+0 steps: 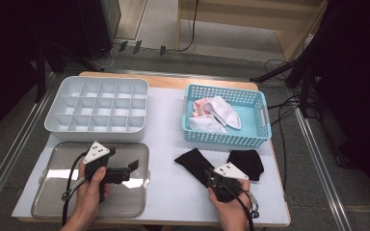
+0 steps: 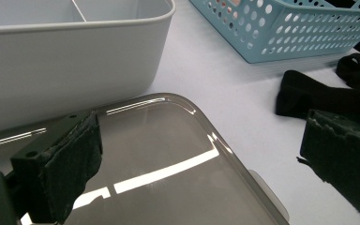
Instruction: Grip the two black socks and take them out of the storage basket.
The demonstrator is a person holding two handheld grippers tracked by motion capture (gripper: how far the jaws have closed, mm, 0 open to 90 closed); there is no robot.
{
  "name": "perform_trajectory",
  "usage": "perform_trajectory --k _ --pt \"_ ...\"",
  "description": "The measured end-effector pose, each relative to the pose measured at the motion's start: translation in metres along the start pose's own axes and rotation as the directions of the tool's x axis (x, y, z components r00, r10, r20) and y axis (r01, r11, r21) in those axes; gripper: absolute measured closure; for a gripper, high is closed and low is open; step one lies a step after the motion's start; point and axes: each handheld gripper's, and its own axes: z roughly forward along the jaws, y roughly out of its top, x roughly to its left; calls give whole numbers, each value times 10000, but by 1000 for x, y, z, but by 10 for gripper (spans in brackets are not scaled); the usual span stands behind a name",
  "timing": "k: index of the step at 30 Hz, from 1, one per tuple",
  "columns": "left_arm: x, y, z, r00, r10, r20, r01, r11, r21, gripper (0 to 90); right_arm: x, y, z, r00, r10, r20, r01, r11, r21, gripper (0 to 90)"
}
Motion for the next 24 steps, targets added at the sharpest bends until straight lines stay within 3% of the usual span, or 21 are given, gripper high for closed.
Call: perform_trajectory --k 1,3,5,6,7,9,11,12,13,14,17,18,19,22,23,24 --pt "0 0 0 10000 0 0 0 10000 0 0 0 0 0 10000 0 0 0 10000 0 820" --pt "-1 -1 1 10000 30 44 -30 10000 91 0 -17 -4 -8 9992 299 261 -296 9995 -111 799" --pt "-2 -1 2 10000 25 12 -25 10000 77 0 -23 -6 -9 9977 110 663 -111 9999 14 709" --pt "-2 -1 2 10000 25 12 -25 10000 77 0 -23 -6 -9 9977 110 663 -111 9999 14 709" --pt "-3 -1 2 10000 22 13 -22 10000 72 0 -29 -7 -11 9932 291 1129 -288 9996 -41 618" --pt "-3 -1 1 10000 38 74 -39 10000 77 0 -29 -3 -15 9919 763 1018 -710 9960 -548 561" --pt "-4 -2 2 10000 61 69 -62 9999 80 0 -20 4 -18 9915 1028 797 -933 9889 -1153 555" --pt "-5 -2 2 10000 66 68 -67 9999 94 0 -20 4 -18 9915 1028 797 -933 9889 -1153 555" --pt "-5 -2 3 9999 100 69 -101 9999 116 0 -12 8 -18 9926 1103 501 -1027 9855 -1351 548" --pt "-6 -3 4 9999 122 68 -123 9998 140 0 6 19 -8 9952 947 -250 -971 9869 -1291 516" --pt "-7 -4 5 9999 121 80 -123 9998 157 0 21 27 5 9956 753 -553 -810 9908 -1088 474" --pt "-8 -5 5 9998 162 86 -164 9997 205 0 28 31 13 9963 629 -581 -683 9930 -967 448" --pt "-8 -5 5 9998 173 86 -174 9996 205 0 39 36 32 9981 419 -447 -439 9981 -430 416" --pt "-8 -6 4 9998 186 100 -188 9996 211 0 44 37 46 9994 313 -119 -313 9995 -1 444" --pt "-8 -6 4 9998 158 94 -159 9997 206 0 45 36 52 9995 118 298 -127 9995 289 481" --pt "-6 -6 3 9999 147 80 -149 9997 198 0 44 32 56 9989 -20 462 1 9991 419 637"
